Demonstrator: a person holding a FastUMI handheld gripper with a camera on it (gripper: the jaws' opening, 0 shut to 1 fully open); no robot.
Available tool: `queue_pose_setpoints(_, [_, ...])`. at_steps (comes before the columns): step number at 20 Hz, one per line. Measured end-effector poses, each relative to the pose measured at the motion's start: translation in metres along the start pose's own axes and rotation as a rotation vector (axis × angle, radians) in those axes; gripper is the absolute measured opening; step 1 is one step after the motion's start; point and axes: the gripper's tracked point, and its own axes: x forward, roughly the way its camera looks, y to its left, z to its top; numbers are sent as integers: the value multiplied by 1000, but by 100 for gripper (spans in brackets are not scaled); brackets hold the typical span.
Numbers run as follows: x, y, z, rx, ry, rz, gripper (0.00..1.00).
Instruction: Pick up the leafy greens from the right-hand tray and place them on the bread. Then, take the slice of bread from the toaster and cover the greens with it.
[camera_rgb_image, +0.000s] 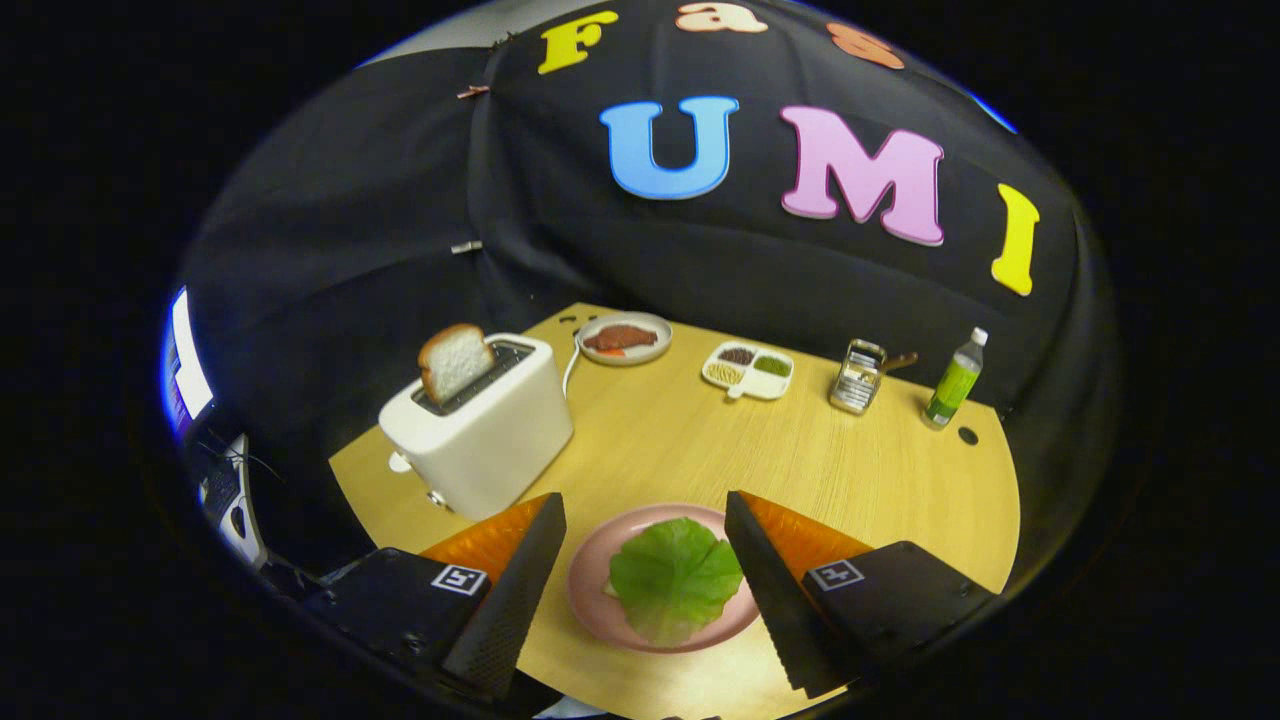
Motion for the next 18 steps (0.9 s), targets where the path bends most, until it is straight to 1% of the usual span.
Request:
queue_pose_setpoints(2, [-16,13,40,-47,-134,-1,100])
queue_pose_setpoints(5, [-46,28,106,-184,-339,-30,100])
queue_pose_setpoints(8, [-73,50,153,-284,-459,-44,98])
queue_pose_setpoints(10, [-83,70,176,-318,-506,-24,98])
queue_pose_setpoints(14, [-83,113,206,-311,-533,42,98])
queue_pose_setpoints(16, [-69,137,215,-313,-525,73,98])
queue_pose_setpoints(18, [-48,156,209,-321,-472,92,98])
